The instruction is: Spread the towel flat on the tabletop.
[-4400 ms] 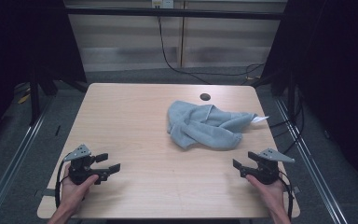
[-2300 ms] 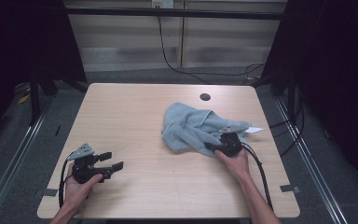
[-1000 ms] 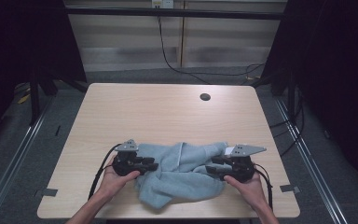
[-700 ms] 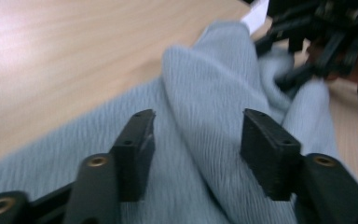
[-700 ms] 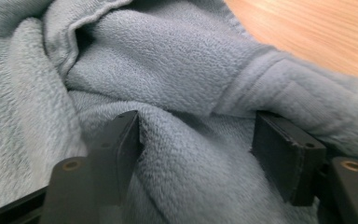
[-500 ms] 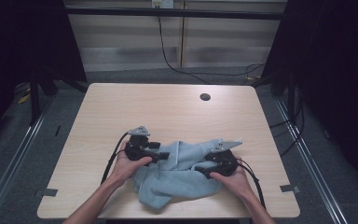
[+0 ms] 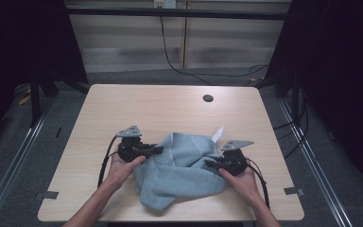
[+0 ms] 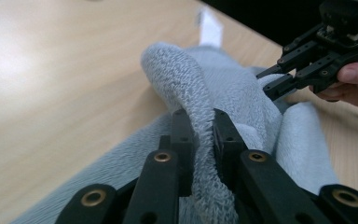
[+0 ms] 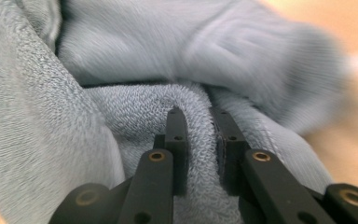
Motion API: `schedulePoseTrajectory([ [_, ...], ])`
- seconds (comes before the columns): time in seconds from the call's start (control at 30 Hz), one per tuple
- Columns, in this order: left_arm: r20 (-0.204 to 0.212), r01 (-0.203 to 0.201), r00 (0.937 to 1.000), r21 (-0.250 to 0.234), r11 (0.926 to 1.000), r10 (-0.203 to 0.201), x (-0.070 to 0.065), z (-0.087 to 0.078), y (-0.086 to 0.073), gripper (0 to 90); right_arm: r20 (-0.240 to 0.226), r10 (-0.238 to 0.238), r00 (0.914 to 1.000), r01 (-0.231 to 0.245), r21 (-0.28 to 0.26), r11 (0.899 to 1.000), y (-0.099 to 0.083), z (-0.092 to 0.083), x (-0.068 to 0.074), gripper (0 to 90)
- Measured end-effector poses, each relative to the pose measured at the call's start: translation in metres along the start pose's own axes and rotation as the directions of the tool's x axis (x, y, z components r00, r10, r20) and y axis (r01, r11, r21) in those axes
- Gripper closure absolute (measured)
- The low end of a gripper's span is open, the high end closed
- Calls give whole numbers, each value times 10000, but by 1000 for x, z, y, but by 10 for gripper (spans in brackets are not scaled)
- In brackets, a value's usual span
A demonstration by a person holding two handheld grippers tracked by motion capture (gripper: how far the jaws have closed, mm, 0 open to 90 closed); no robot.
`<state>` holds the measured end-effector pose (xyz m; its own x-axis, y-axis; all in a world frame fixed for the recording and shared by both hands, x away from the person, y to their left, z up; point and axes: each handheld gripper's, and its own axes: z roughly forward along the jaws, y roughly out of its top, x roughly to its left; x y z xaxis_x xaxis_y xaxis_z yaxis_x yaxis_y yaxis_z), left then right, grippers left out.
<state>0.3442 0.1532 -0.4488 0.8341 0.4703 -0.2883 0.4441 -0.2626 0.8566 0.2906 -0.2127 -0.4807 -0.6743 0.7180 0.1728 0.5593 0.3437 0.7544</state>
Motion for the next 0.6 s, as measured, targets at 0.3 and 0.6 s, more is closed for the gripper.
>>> schedulePoseTrajectory([
  [0.3, -711, -2, 9974, -1554, 9879, -110, 8, -49, 27, 829, 982, 105, 9951, 21, -1264, 9920, 30, -37, -12, 796],
  [0.6, -1441, 346, 9864, -2856, 9577, -786, 26, -101, 27, 829, 1992, 894, 9759, -319, -2747, 9610, 42, -91, -38, 819],
])
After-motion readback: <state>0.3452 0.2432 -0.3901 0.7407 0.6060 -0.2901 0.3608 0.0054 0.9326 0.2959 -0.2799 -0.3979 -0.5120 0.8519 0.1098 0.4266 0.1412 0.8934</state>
